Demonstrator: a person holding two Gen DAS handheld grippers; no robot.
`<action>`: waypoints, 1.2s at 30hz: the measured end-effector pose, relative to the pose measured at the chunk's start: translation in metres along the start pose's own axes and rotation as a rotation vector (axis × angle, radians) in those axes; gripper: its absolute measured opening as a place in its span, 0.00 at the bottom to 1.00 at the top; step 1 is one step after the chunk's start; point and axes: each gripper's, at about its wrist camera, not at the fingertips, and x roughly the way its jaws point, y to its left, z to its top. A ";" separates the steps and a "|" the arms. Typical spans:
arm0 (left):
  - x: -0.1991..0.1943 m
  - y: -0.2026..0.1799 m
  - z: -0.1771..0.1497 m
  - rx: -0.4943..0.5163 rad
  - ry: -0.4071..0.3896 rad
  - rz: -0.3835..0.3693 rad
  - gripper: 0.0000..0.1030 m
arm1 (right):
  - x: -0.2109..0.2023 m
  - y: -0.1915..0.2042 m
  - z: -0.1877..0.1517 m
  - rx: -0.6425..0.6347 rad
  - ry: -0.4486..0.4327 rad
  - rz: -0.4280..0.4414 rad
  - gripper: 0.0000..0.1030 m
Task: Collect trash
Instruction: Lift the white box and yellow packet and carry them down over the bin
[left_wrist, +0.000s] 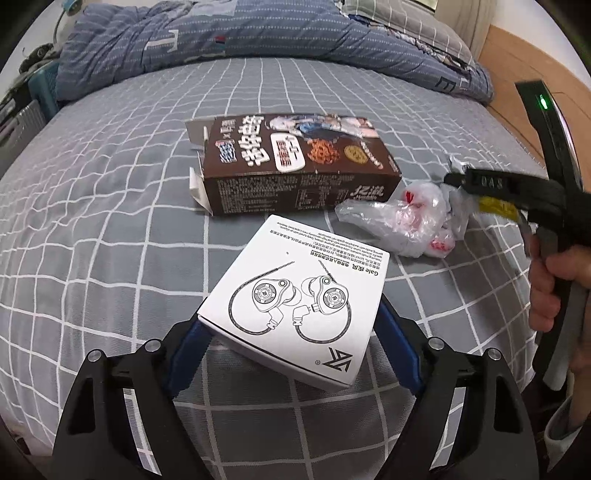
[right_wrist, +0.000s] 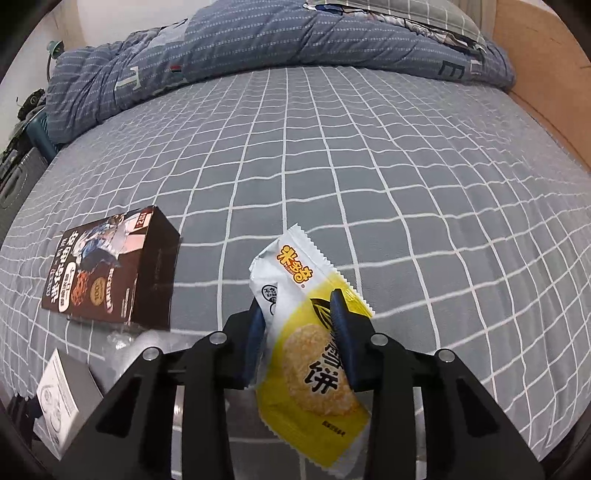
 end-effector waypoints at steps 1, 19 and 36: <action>-0.002 0.000 0.001 -0.002 -0.004 0.001 0.79 | -0.002 0.000 -0.001 -0.001 -0.004 -0.001 0.32; -0.044 0.009 -0.001 -0.037 -0.090 0.000 0.79 | -0.072 0.008 -0.032 -0.041 -0.100 0.027 0.32; -0.069 0.001 -0.027 -0.030 -0.101 0.034 0.79 | -0.115 0.033 -0.074 -0.118 -0.140 0.038 0.32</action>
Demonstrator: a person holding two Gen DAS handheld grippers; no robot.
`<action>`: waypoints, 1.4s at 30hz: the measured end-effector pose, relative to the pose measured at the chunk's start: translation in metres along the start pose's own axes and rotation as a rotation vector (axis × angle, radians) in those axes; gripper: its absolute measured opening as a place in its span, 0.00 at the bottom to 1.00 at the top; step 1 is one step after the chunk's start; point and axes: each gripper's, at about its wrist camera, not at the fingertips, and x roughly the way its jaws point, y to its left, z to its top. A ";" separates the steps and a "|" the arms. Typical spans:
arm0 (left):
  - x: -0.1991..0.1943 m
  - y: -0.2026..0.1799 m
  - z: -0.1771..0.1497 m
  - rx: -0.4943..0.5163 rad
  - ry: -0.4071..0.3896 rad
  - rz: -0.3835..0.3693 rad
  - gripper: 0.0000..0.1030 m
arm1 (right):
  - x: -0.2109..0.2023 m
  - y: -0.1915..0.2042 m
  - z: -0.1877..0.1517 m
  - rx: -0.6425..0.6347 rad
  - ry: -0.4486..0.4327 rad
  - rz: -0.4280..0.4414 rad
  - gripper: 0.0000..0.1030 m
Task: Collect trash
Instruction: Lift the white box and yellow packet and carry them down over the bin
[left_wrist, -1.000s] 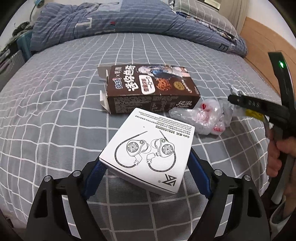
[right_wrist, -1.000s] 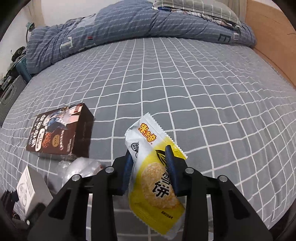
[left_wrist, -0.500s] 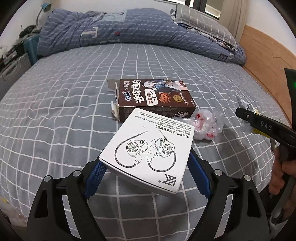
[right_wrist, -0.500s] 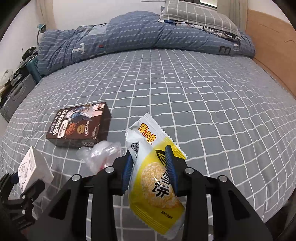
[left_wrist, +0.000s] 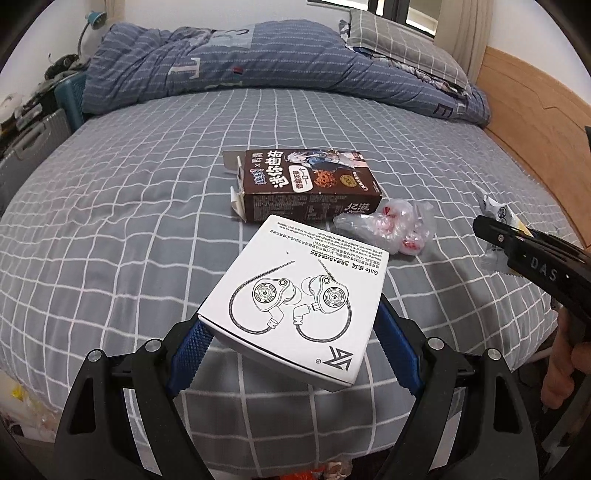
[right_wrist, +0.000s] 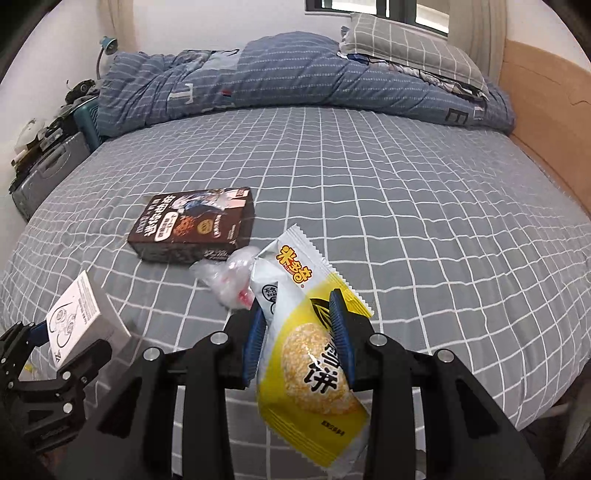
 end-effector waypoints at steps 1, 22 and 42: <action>-0.002 0.001 -0.002 -0.008 0.000 -0.001 0.79 | -0.003 0.001 -0.002 -0.004 -0.001 0.003 0.32; -0.038 -0.013 -0.030 -0.010 -0.014 -0.002 0.79 | -0.060 0.024 -0.057 -0.056 -0.043 0.165 0.32; -0.063 -0.009 -0.086 -0.044 0.029 -0.001 0.79 | -0.086 0.035 -0.115 -0.060 0.022 0.191 0.32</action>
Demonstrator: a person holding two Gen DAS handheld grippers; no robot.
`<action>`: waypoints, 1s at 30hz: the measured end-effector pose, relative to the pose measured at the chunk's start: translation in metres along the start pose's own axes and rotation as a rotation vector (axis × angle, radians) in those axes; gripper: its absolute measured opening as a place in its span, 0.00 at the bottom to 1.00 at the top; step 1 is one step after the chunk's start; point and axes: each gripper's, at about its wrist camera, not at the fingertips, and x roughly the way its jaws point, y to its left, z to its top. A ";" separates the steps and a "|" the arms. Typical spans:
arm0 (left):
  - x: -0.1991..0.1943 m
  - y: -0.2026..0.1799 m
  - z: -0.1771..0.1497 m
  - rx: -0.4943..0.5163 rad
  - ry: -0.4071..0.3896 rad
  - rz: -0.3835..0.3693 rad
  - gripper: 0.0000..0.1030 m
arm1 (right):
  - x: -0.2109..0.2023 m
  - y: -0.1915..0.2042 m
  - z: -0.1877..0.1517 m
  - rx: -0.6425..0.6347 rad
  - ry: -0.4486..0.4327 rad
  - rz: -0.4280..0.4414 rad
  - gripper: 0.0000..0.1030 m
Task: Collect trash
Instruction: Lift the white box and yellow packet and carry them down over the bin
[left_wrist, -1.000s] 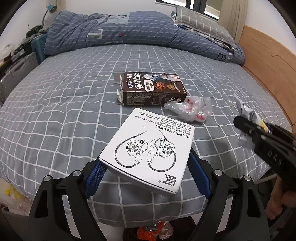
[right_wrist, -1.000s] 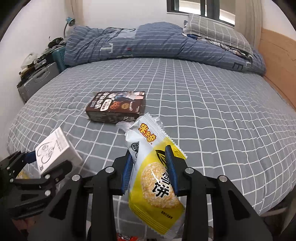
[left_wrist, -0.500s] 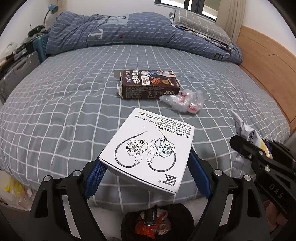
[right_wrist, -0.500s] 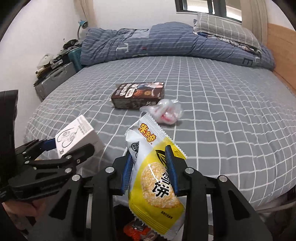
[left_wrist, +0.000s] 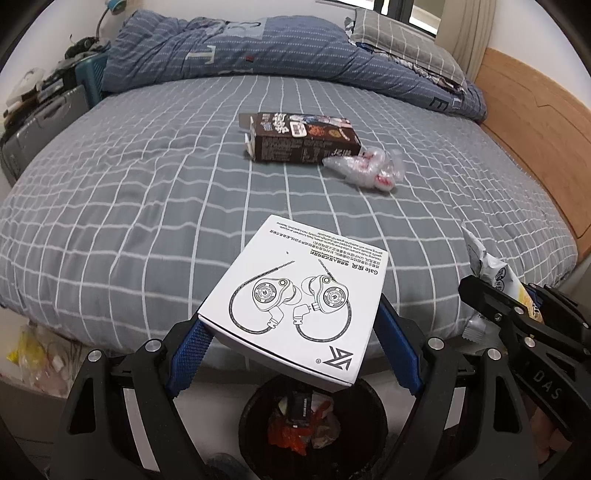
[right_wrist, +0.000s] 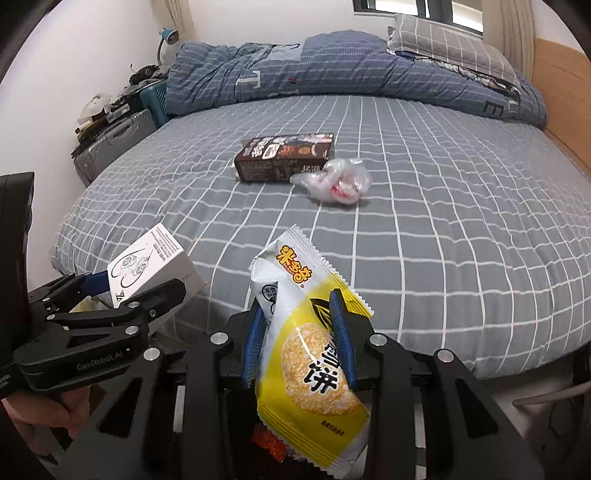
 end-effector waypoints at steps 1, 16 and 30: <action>-0.001 0.000 -0.003 0.000 0.002 0.000 0.79 | 0.000 0.000 -0.002 0.002 0.004 -0.001 0.32; -0.019 0.001 -0.042 0.000 0.031 0.016 0.79 | -0.011 0.008 -0.032 0.017 0.041 0.007 0.32; -0.029 0.004 -0.080 -0.044 0.065 0.025 0.79 | -0.015 0.013 -0.063 0.010 0.084 -0.001 0.32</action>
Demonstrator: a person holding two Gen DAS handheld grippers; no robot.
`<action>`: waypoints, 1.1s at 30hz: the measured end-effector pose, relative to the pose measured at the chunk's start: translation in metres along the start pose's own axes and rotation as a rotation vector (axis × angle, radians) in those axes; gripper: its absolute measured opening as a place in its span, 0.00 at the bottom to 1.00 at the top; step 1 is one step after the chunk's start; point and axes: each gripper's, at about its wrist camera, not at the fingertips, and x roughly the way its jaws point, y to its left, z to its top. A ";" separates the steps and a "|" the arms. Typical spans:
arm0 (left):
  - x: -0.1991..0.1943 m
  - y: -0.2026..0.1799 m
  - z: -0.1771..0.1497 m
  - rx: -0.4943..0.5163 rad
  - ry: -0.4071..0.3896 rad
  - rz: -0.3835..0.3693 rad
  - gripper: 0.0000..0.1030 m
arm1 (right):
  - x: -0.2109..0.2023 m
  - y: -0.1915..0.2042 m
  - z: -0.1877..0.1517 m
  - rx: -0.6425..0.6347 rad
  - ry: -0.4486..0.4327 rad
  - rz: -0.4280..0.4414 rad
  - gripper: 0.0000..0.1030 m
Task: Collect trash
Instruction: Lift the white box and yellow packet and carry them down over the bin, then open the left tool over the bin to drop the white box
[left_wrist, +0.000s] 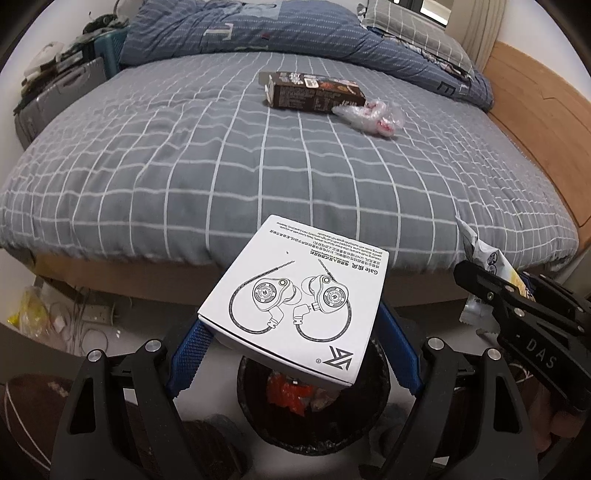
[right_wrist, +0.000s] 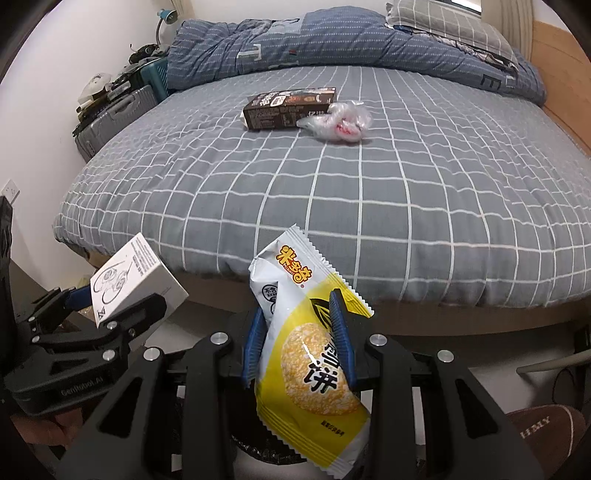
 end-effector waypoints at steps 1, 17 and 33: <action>-0.001 0.000 -0.002 -0.003 0.002 0.000 0.79 | -0.001 0.001 -0.001 -0.001 0.000 -0.003 0.32; -0.004 -0.004 -0.037 -0.049 0.097 -0.014 0.79 | -0.001 0.007 -0.029 0.009 0.089 -0.027 0.32; 0.045 -0.011 -0.031 -0.021 0.172 -0.044 0.79 | 0.041 -0.022 -0.028 0.000 0.173 -0.043 0.32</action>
